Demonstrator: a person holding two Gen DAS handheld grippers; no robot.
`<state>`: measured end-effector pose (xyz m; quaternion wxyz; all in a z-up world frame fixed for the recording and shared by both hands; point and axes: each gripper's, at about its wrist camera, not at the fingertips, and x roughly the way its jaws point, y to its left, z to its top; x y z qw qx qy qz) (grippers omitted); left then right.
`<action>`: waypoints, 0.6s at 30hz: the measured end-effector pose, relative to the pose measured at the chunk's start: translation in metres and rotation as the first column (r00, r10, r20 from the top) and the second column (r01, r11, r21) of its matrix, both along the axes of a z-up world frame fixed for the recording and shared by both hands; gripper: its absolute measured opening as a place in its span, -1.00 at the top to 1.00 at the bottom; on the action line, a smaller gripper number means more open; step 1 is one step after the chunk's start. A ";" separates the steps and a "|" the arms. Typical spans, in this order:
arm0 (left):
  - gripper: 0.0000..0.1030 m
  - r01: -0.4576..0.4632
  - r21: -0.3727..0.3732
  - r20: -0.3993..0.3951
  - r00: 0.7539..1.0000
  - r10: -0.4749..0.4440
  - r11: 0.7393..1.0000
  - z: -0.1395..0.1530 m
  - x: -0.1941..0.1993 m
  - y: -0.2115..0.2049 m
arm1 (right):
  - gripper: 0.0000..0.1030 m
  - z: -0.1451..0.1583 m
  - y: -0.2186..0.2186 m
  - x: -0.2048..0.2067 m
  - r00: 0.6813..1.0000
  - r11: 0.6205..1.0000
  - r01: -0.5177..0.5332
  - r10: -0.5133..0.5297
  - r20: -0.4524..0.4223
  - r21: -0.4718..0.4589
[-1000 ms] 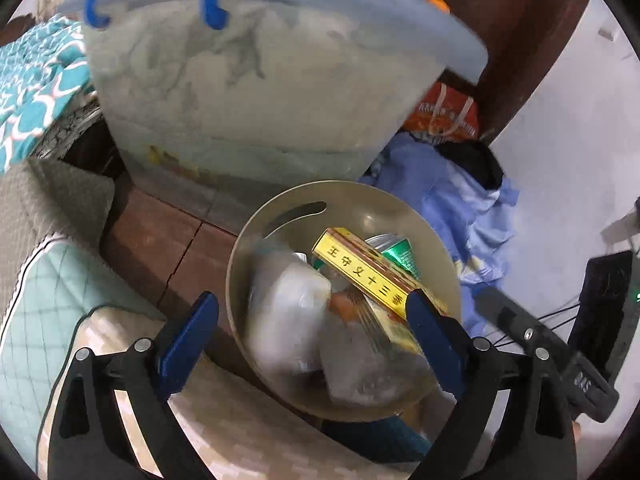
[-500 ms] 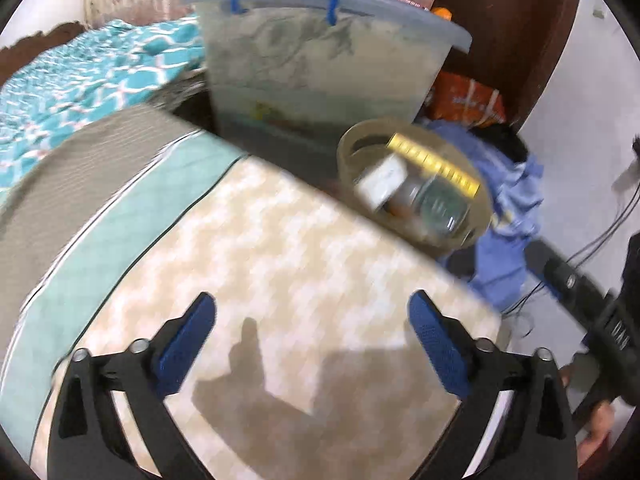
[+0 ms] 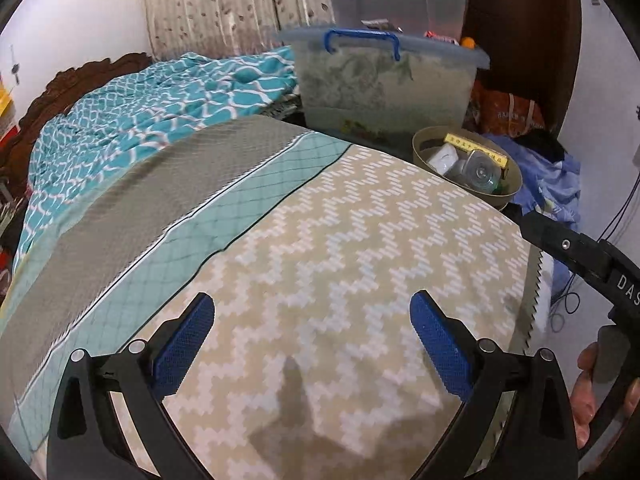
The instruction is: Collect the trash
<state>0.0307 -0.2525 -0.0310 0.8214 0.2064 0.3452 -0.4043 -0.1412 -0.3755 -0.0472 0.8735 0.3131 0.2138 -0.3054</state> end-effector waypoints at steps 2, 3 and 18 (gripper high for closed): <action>-0.83 -0.004 -0.022 -0.015 1.000 0.003 1.000 0.004 -0.001 0.017 | -0.89 0.005 0.016 0.003 1.000 1.000 -0.006 0.005 -0.004 -0.025; -0.83 -0.008 -0.030 -0.017 1.000 0.007 1.000 0.006 -0.002 0.024 | -0.92 0.007 0.021 0.004 1.000 0.999 -0.005 0.005 -0.006 -0.034; -0.83 0.060 -0.140 0.040 0.998 -0.055 0.988 0.058 -0.004 0.050 | -0.93 0.037 0.069 -0.022 0.988 0.980 0.139 -0.147 -0.047 -0.144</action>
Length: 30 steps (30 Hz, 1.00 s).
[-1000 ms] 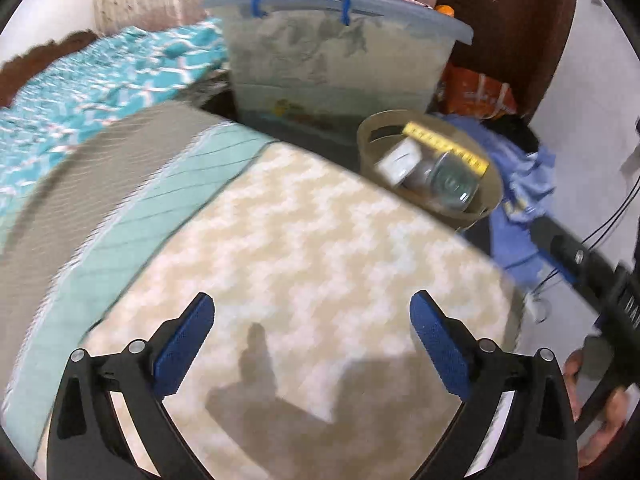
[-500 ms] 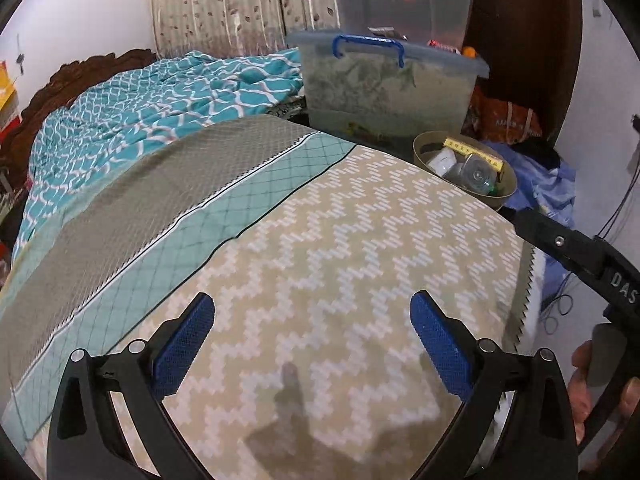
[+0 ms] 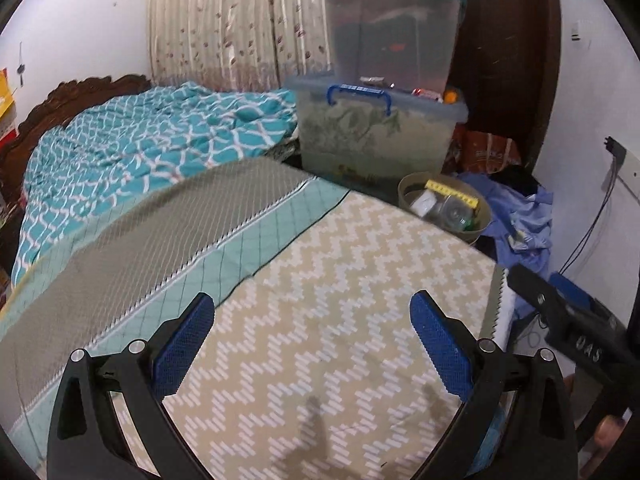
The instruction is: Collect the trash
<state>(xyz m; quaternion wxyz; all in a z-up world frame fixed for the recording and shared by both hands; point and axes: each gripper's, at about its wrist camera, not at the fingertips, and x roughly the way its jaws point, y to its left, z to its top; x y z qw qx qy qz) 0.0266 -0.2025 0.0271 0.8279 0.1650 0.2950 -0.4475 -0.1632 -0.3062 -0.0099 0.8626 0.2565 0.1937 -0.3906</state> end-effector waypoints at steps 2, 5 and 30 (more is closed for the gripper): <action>-0.83 0.029 0.004 0.018 0.999 -0.029 1.000 0.007 -0.001 -0.002 | -0.93 0.002 0.004 -0.006 0.999 0.999 0.032 -0.032 -0.008 0.002; -0.83 0.052 -0.015 0.040 0.998 -0.051 0.999 0.013 -0.001 0.003 | -0.93 0.005 0.011 -0.011 0.997 0.998 0.068 -0.068 -0.023 0.006; -0.83 0.063 -0.021 0.138 0.989 -0.060 0.998 0.028 -0.022 0.025 | -0.93 0.030 0.040 -0.010 1.000 1.000 0.006 -0.007 -0.007 -0.028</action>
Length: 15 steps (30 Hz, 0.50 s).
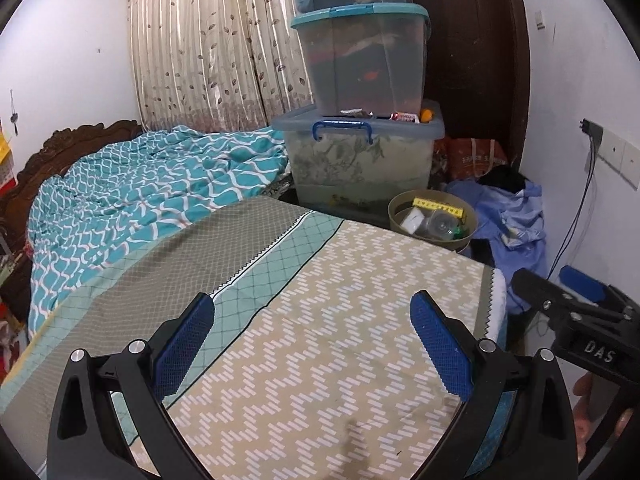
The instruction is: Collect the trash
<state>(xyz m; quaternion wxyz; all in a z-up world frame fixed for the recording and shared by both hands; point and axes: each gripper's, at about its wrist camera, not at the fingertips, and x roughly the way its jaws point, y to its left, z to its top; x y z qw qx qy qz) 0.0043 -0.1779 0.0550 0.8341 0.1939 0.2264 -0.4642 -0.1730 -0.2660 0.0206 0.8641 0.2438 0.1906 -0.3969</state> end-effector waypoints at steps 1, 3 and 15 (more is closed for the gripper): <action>-0.83 -0.003 0.006 0.003 1.000 0.003 1.000 -0.001 -0.001 -0.001 | -0.93 0.000 0.001 0.000 1.000 1.000 -0.001 0.001 -0.001 -0.001; -0.83 -0.002 0.013 0.001 1.000 0.002 1.000 -0.002 -0.001 -0.001 | -0.93 0.001 0.002 -0.001 1.000 1.000 -0.001 0.001 -0.003 -0.001; -0.83 -0.002 -0.012 0.024 1.000 0.002 1.000 0.006 -0.007 0.005 | -0.93 0.004 0.008 -0.004 1.000 1.000 -0.008 0.008 -0.001 -0.006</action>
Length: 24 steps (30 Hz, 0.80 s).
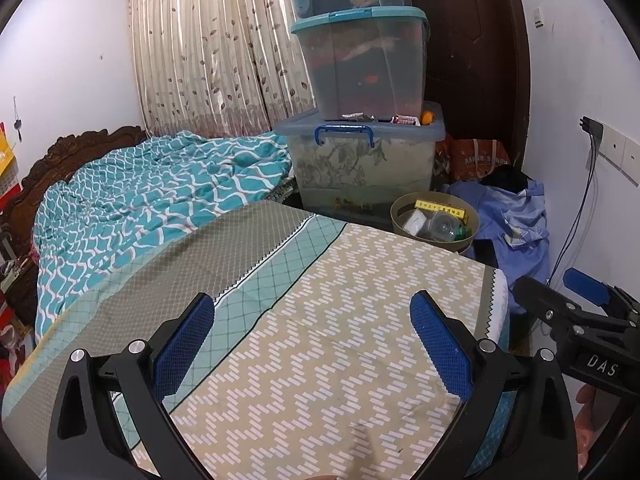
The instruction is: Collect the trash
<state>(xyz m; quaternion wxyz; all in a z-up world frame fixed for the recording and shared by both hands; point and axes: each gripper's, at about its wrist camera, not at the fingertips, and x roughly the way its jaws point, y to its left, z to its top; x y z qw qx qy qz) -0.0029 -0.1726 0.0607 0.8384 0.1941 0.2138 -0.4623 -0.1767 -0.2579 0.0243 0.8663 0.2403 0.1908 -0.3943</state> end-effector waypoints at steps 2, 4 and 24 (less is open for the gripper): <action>-0.83 0.006 -0.005 0.003 1.000 -0.006 1.000 0.002 -0.002 0.002 | -0.93 0.000 0.001 -0.001 1.000 1.000 0.002 -0.002 0.002 0.001; -0.83 0.008 -0.008 0.006 1.000 -0.007 1.000 0.003 -0.004 0.002 | -0.93 0.001 0.003 -0.001 1.000 1.000 0.004 -0.004 0.004 -0.001; -0.83 0.043 -0.042 -0.010 0.999 -0.043 0.998 0.009 -0.010 0.009 | -0.93 0.010 0.008 -0.013 0.998 0.999 0.038 -0.037 0.041 -0.023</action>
